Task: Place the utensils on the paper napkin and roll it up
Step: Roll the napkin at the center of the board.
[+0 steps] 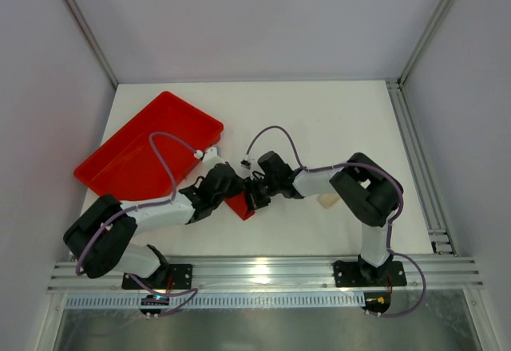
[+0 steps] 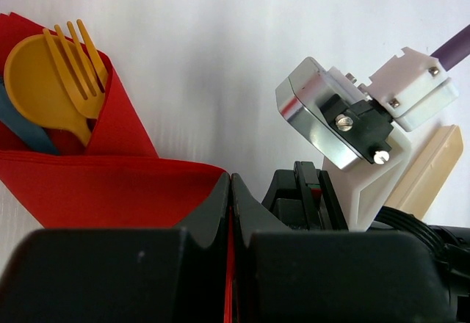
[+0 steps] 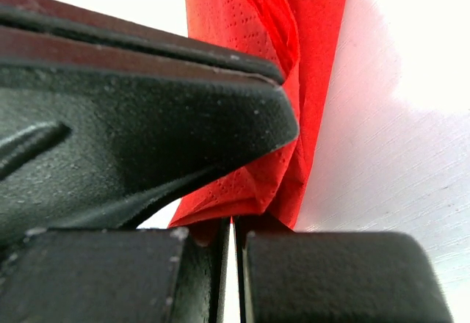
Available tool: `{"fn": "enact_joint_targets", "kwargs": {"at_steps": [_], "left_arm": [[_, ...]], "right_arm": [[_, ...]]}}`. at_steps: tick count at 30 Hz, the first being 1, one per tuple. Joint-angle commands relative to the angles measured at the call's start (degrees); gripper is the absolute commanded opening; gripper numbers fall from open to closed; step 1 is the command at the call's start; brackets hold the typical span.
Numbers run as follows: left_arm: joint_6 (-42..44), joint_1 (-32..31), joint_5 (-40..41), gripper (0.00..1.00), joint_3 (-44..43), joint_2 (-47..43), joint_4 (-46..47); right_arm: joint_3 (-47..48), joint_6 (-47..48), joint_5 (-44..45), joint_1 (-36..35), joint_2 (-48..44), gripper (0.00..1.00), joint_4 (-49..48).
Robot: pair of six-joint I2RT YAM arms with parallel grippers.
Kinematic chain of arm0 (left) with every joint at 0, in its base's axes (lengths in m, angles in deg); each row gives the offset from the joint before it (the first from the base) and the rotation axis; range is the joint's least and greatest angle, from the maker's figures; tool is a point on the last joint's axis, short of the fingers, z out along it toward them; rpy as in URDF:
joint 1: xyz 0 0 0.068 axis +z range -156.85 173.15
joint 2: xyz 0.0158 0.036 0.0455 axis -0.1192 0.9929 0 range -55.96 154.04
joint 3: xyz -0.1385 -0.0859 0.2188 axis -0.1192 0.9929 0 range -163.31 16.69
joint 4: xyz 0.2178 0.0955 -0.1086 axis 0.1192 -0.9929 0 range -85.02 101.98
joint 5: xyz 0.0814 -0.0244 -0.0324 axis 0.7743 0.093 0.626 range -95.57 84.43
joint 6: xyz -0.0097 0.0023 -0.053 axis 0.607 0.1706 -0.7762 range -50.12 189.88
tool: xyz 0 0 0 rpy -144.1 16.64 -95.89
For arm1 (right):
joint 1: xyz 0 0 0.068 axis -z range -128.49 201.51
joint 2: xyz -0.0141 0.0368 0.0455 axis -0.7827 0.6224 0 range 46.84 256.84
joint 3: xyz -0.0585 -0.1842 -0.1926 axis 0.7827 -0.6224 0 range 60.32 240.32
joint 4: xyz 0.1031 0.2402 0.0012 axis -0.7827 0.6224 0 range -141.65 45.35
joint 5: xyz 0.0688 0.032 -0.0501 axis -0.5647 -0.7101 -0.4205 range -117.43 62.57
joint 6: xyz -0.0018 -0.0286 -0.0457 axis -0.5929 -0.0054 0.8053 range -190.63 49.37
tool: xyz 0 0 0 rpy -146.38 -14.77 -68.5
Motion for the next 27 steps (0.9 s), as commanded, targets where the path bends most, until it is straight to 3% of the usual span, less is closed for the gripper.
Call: {"fn": "enact_joint_targets", "kwargs": {"at_steps": [1,27], "left_arm": [[0.3,-0.7,0.0,0.00,0.0,0.6,7.4],[-3.9,-0.6,2.8,0.00,-1.2,6.2,-2.4]], "right_arm": [[-3.1,4.2,7.9,-0.7,3.0,0.04,7.2],[-3.4,2.7,7.3,-0.7,-4.0,0.04,8.1]]}}
